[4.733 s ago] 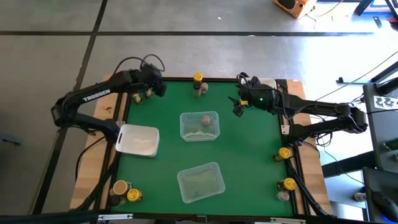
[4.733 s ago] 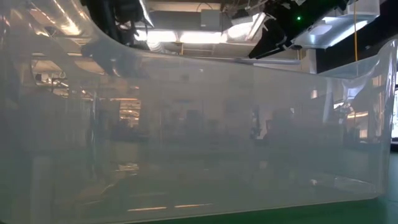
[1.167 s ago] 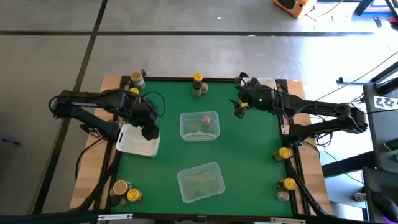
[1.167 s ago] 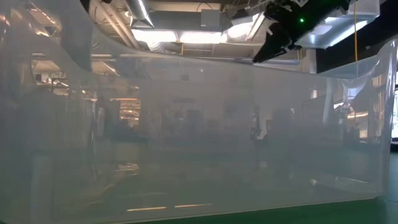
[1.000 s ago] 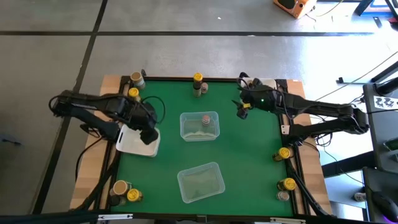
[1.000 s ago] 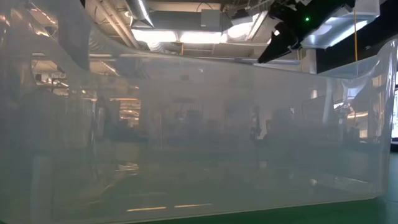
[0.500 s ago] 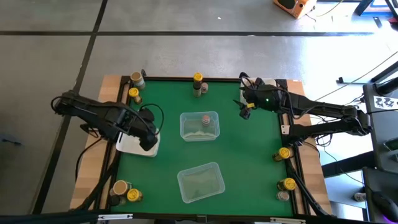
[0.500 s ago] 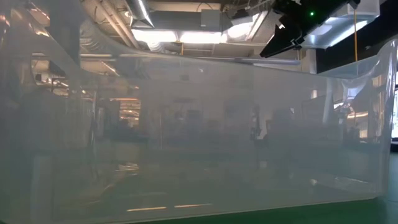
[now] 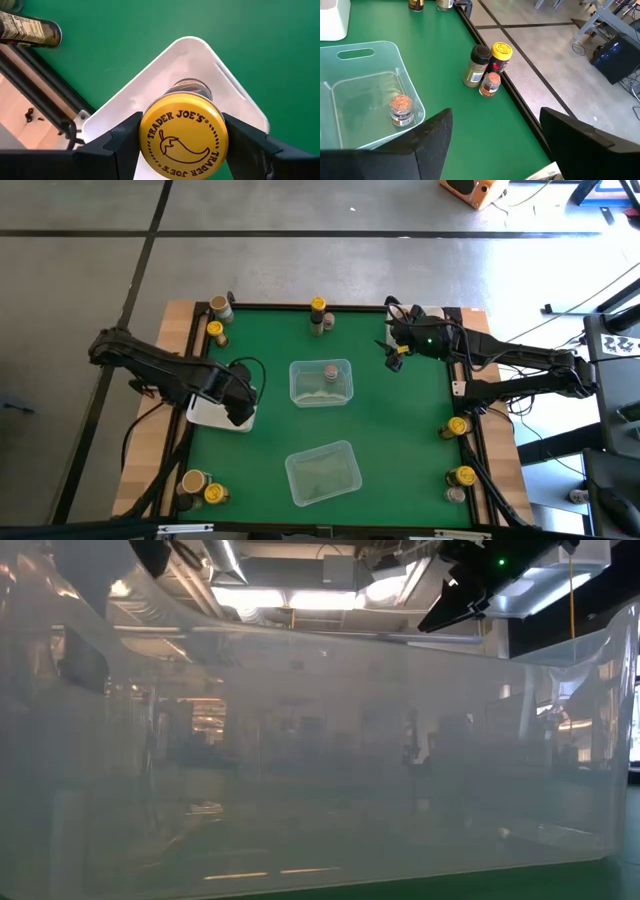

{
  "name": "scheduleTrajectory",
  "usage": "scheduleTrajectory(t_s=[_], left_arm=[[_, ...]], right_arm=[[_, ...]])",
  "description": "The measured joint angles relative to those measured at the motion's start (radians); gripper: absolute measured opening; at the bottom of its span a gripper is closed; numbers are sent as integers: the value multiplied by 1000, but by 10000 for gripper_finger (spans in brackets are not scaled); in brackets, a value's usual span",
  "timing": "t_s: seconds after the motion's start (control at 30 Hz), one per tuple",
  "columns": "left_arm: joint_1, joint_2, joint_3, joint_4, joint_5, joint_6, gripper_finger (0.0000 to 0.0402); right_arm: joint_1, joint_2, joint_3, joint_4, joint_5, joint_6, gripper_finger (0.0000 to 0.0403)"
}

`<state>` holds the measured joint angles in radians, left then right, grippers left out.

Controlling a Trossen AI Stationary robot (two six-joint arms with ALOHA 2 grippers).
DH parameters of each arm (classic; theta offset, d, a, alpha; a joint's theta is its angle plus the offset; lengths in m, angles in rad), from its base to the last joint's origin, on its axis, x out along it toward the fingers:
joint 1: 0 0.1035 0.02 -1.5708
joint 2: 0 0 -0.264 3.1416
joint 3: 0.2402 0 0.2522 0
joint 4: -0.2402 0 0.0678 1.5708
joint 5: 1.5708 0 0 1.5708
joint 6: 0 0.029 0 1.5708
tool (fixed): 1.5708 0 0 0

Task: Sort spices by type
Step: Put the yellow spice can into the bottom white bin

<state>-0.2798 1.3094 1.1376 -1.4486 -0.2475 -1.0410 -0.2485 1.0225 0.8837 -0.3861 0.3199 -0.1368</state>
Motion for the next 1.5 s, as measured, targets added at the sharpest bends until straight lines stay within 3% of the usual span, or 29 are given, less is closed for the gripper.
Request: scheduleTrajectory(t_s=[0.37,0.73,1.17,1.33,1.5], left_arm=[[50,0,-172,171,-15,21,244],[84,0,-197,190,-12,18,259],[166,0,-35,82,-16,139,262],[208,0,30,36,-82,165,262],[266,0,72,-35,-232,133,262]], right_arm=[[0,0,0,1,0,0,299],[0,3,-1,31,-46,1,299],[0,3,-1,37,-62,0,299],[0,3,-1,37,-62,0,299],[0,3,-1,37,-62,0,299]])
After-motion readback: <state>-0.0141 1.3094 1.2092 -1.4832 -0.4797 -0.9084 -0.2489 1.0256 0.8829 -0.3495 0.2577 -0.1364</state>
